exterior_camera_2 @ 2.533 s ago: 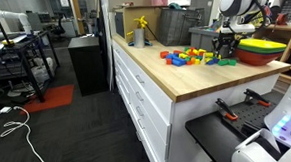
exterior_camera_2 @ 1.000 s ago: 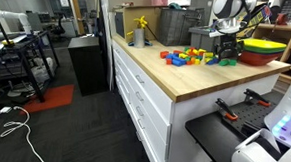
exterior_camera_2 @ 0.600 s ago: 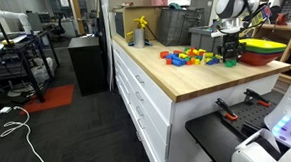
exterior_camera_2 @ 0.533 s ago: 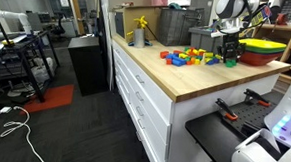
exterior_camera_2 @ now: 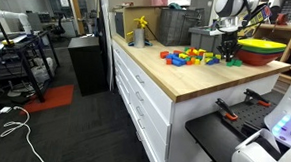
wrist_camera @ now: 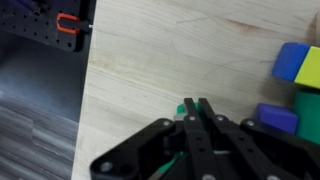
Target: Pick up the green cylindrical block and move it a little forward on the table, pick up the green square block and move it a little forward on the table
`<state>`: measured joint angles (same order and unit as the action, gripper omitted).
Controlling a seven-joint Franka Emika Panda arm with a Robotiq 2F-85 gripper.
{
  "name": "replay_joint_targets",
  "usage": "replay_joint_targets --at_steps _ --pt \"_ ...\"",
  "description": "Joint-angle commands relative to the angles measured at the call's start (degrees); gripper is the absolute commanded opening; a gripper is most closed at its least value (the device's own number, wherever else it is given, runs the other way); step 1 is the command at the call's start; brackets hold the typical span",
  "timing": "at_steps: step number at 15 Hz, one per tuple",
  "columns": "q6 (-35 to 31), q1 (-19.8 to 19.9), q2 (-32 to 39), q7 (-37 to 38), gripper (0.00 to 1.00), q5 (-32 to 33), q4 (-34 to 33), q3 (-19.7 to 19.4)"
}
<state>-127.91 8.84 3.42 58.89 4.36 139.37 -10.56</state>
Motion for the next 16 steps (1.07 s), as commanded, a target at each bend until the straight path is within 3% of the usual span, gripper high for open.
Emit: replay_joint_targets --at_steps 1,2,3,4,13,14,16 --pt "-3.3 -0.2 -0.2 -0.1 0.0 0.7 0.6 0.0" --pt "-4.2 -0.3 -0.1 -0.4 0.0 0.8 0.7 0.1" --pt "-5.3 -0.4 -0.2 -0.7 0.07 0.9 0.7 0.1" --pt "-6.1 -0.4 -0.2 -0.9 0.27 1.0 0.7 0.1" --pt "-14.7 0.0 -2.5 -6.9 0.92 6.9 1.7 -0.2" --pt "-15.3 0.1 -2.6 -7.9 0.98 6.6 1.9 -0.2" --pt "-15.9 0.3 -2.5 -10.0 1.0 5.4 2.4 -0.2"
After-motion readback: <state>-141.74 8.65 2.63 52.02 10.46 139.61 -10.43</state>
